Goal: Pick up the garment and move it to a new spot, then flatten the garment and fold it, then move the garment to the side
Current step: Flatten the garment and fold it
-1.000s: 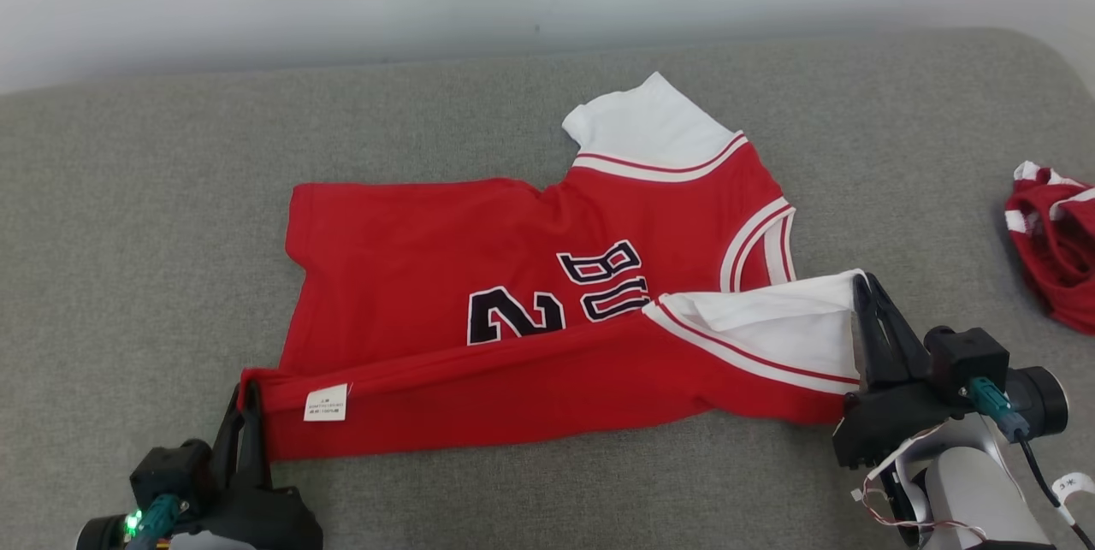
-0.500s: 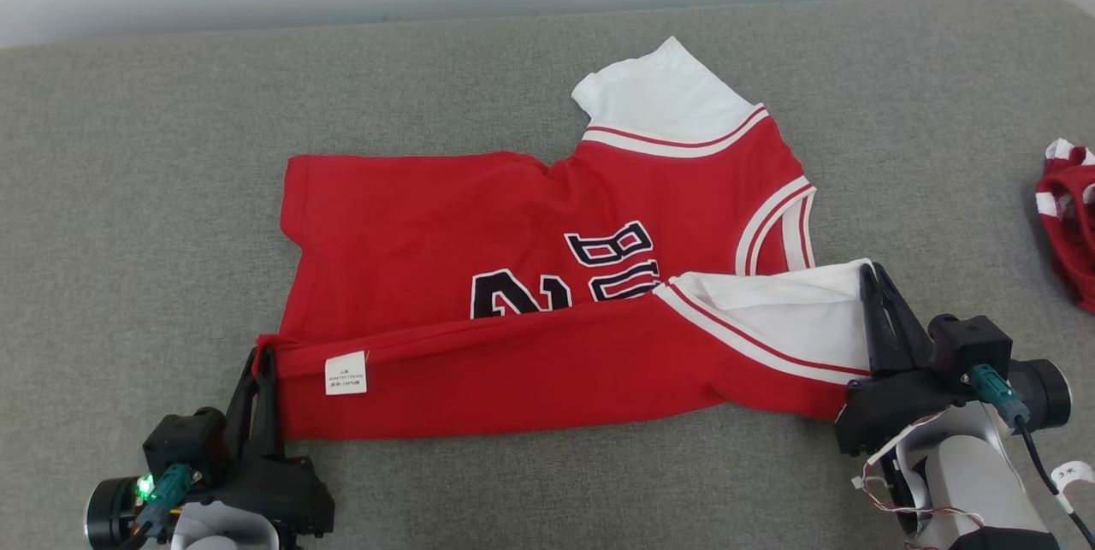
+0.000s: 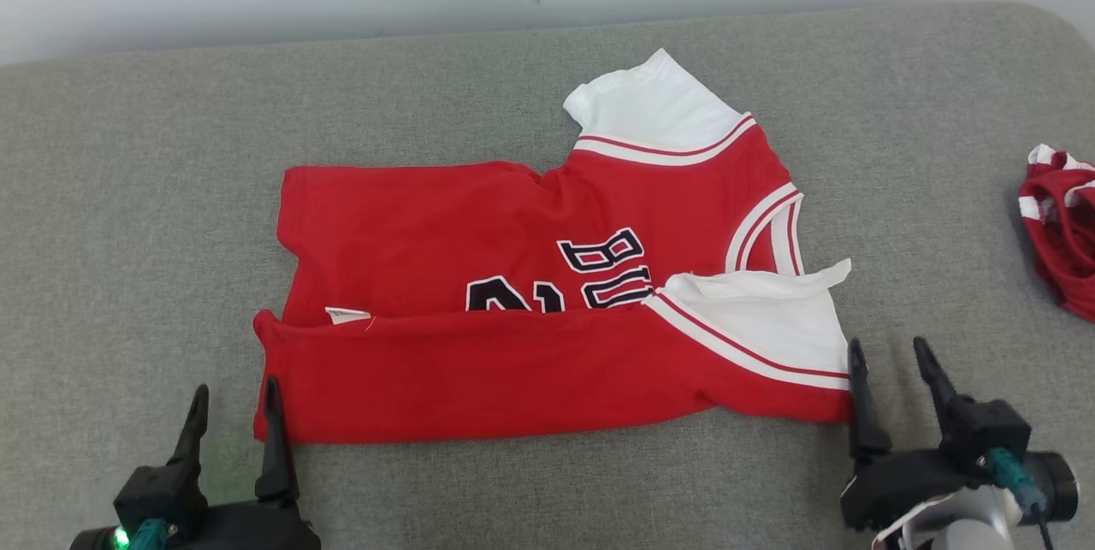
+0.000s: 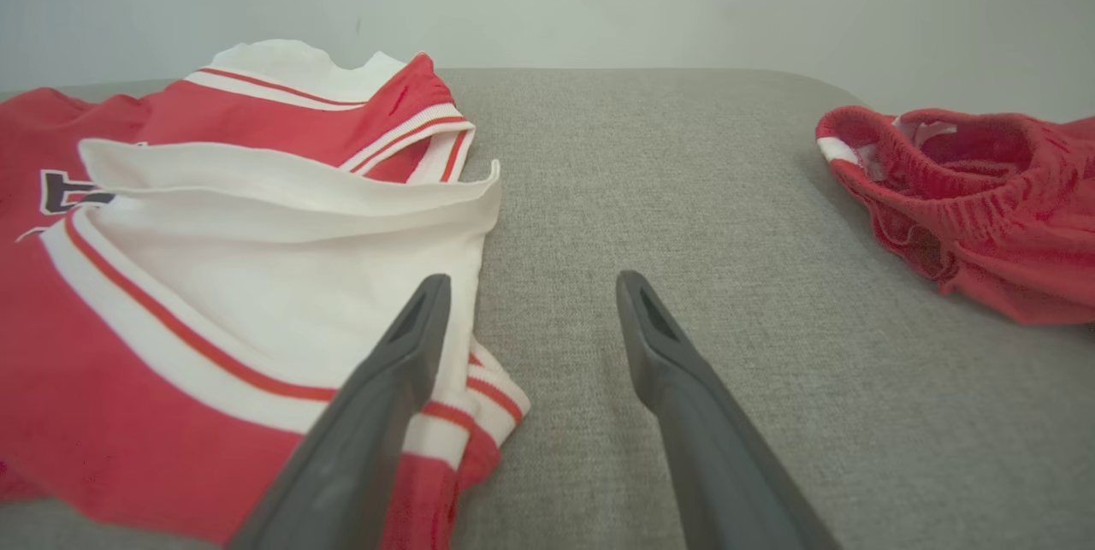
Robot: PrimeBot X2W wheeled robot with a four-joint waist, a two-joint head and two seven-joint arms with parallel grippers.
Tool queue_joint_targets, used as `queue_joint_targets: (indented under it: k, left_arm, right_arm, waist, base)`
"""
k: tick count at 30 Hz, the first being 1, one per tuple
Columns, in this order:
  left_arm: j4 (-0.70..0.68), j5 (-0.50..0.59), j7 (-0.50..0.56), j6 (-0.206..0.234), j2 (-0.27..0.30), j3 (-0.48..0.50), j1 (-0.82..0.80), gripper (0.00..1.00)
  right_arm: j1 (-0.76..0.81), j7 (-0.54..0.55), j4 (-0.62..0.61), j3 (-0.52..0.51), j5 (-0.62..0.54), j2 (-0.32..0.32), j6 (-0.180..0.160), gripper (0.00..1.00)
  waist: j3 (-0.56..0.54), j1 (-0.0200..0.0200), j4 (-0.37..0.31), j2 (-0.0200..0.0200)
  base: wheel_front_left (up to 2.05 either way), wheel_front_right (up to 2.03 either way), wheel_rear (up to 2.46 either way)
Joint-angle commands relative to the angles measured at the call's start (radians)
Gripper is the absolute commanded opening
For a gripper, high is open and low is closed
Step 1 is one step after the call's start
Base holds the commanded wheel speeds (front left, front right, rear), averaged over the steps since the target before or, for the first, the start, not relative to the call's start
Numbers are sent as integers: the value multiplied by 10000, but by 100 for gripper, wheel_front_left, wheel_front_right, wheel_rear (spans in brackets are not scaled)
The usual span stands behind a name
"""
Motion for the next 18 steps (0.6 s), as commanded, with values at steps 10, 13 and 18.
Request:
queue_joint_targets:
  k: [10, 13, 18]
  left_arm:
    - [189, -170, -25, 130, 9, -245, 261, 100]
    - [223, -187, -25, 148, 9, -317, 165, 100]
    - [304, -177, -25, 118, 8, -277, 171, 100]
  right_arm:
    - [557, -43, 757, 292, 70, 235, -30, 100]
    - [347, 18, 1707, 322, 7, 275, -30, 100]
    - [145, 53, 2550, 540, 95, 290, -30, 32]
  waist:
    - [-50, 1, 21, 0]
    - [-67, 1, 79, 0]
    - [-151, 1, 106, 0]
  base:
    - [0, 0, 0]
    - [0, 0, 0]
    - [0, 0, 0]
